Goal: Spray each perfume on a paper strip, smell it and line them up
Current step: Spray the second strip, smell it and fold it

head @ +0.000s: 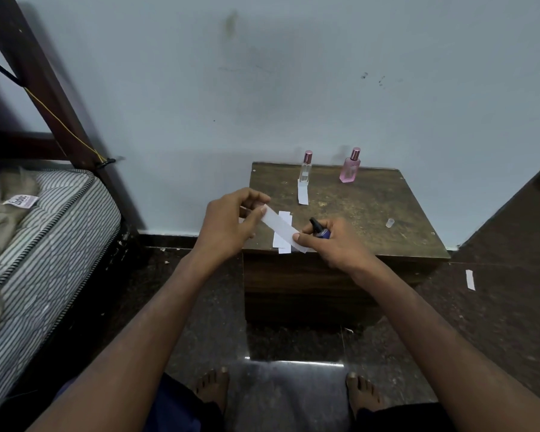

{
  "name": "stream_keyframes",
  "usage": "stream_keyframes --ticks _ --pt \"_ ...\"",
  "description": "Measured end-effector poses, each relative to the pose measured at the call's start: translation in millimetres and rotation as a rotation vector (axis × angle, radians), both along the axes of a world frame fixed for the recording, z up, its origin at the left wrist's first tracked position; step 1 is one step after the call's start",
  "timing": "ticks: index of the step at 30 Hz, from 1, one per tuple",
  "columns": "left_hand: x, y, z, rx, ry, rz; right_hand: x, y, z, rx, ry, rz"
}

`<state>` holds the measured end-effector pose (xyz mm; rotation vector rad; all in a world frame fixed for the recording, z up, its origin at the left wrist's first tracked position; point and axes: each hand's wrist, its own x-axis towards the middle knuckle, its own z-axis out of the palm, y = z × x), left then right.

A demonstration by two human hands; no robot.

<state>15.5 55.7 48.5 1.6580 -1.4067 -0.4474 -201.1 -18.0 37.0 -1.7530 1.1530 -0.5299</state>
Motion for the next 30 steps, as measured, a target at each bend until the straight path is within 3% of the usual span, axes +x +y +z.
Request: stream_keyframes --ticks 8,13,16,19,22,25,30 --pt "-3 12 -7 0.107 -0.007 -0.023 -10 -5 7 0.074 -0.045 -0.059" --pt "-18 16 -1 0.038 0.050 0.038 -13 -4 7 0.113 -0.080 -0.077" --pt "-22 18 -2 0.020 0.150 0.114 -19 -7 5 0.350 -0.445 -0.077" --pt "-29 26 -4 -0.007 0.506 0.211 -23 -9 7 0.712 -0.889 0.017" --pt "-39 30 -4 -0.018 0.700 0.232 -25 -13 8 0.852 -1.048 0.130" --pt "-44 30 0 -0.036 0.690 0.242 -27 -16 10 0.801 -0.991 0.108" --pt "-49 40 7 -0.097 0.633 0.312 -30 -16 10 0.252 -0.565 -0.006"
